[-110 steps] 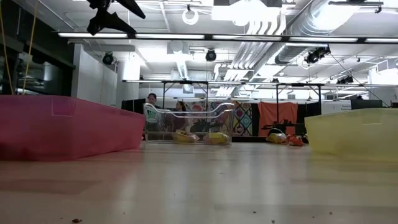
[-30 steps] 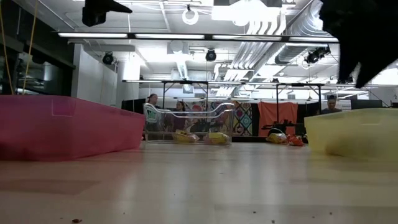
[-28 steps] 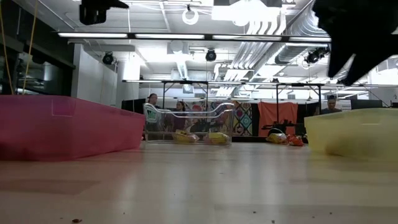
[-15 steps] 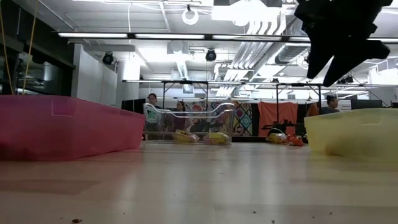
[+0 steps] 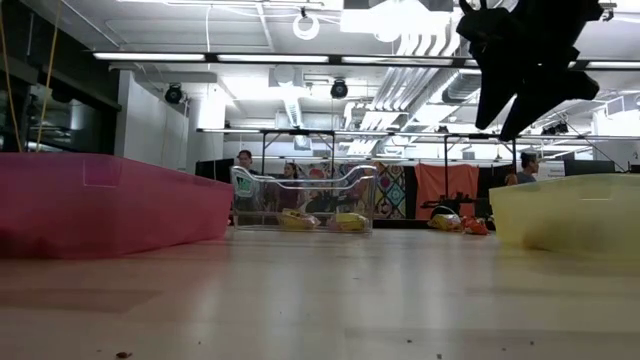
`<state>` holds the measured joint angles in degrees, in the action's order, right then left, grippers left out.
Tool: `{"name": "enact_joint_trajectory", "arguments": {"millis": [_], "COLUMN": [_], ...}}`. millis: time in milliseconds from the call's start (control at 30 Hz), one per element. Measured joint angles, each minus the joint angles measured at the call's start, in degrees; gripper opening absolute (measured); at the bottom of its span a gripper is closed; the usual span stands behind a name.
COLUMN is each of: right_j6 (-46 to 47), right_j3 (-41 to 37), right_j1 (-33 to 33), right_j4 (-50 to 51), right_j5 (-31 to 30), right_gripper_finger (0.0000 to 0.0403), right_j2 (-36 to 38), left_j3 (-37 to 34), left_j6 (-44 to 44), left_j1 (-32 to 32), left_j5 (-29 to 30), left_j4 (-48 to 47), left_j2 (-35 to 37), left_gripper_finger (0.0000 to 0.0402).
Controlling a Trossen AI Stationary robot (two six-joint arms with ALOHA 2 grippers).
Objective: Sort candy
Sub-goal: Put the orange candy into the yellow bin
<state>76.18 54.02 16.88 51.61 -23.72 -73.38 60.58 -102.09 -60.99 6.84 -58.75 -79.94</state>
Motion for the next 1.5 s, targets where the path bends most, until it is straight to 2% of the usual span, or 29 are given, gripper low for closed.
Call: {"name": "enact_joint_trajectory", "arguments": {"millis": [100,200,300,467,633,800,1133,1500], "right_j6": [-0.78,-0.81,-0.76,-0.22,-0.17,-0.17,-0.17,-0.17], "right_j3": [0.0,0.0,0.0,0.0,0.0,0.0,0.0,0.0], "right_j1": [-0.52,-0.52,-0.35,0.21,0.2,0.2,0.0,0.0], "right_j4": [-0.22,-0.24,-0.24,-0.24,-0.3,-0.3,-0.28,-0.26], "right_j5": [0.35,0.41,0.48,0.64,0.63,0.63,0.74,0.76], "right_gripper_finger": [0.0197,0.0197,0.0197,0.0197,0.0197,0.0197,0.0197,0.0197], "right_j2": [0.0,0.0,0.0,-0.02,-0.02,-0.02,-0.02,-0.02], "left_j3": [0.0,-0.29,-3.25,-11.04,-17.24,-20.45,-21.2,-21.2], "left_j6": [8.22,9.9,6.82,1.94,-1.44,-1.91,-2.58,-3.69], "left_j1": [-0.14,-0.37,-1.68,-3.76,-1.72,0.39,2.05,2.12], "left_j5": [2.33,2.22,2.25,1.82,-0.73,-4.48,-4.68,-7.21], "left_j4": [0.15,-2.96,-2.05,5.74,9.16,10.8,16.72,16.09], "left_j2": [-0.33,-0.25,1.47,4.73,5.94,4.99,3.18,-2.34], "left_gripper_finger": [0.0216,0.0216,0.0214,0.0197,0.0174,0.0166,0.0166,0.0162]}}
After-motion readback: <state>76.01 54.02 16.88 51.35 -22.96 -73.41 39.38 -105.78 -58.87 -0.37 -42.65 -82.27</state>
